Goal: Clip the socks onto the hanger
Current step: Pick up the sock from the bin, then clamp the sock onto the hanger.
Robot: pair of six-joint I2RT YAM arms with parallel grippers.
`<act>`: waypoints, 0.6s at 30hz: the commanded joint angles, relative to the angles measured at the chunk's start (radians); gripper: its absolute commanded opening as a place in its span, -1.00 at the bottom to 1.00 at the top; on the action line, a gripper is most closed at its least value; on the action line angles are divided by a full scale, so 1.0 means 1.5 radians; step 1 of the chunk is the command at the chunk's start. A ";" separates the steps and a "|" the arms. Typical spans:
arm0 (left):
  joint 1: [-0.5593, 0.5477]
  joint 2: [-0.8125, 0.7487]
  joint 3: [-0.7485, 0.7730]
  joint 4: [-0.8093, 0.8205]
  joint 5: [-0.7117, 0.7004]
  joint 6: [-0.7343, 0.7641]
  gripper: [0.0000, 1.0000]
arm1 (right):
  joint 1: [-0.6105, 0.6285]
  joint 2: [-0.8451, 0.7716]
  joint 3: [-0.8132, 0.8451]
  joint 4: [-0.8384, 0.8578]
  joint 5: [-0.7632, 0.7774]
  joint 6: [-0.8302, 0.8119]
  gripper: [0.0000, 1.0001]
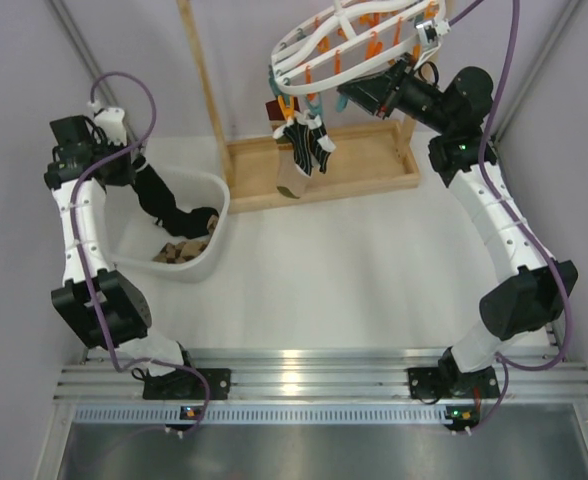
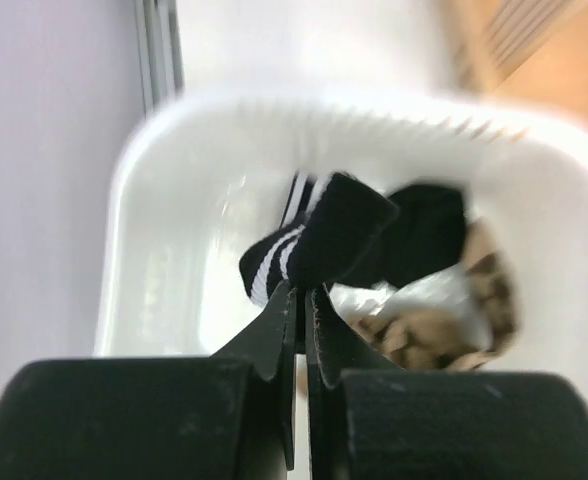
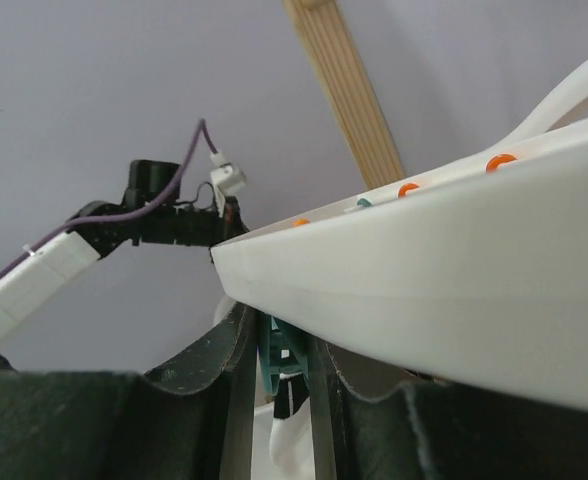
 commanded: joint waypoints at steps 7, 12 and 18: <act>-0.023 -0.078 0.231 -0.021 0.196 -0.204 -1.00 | -0.005 0.002 -0.016 -0.013 0.099 0.051 -1.00; -0.026 -0.098 0.308 -0.007 0.350 -0.215 -1.00 | 0.005 -0.010 -0.020 -0.004 0.122 0.049 -1.00; -0.066 -0.156 0.250 0.025 0.492 -0.227 -1.00 | 0.020 -0.012 -0.001 0.009 0.129 0.022 -1.00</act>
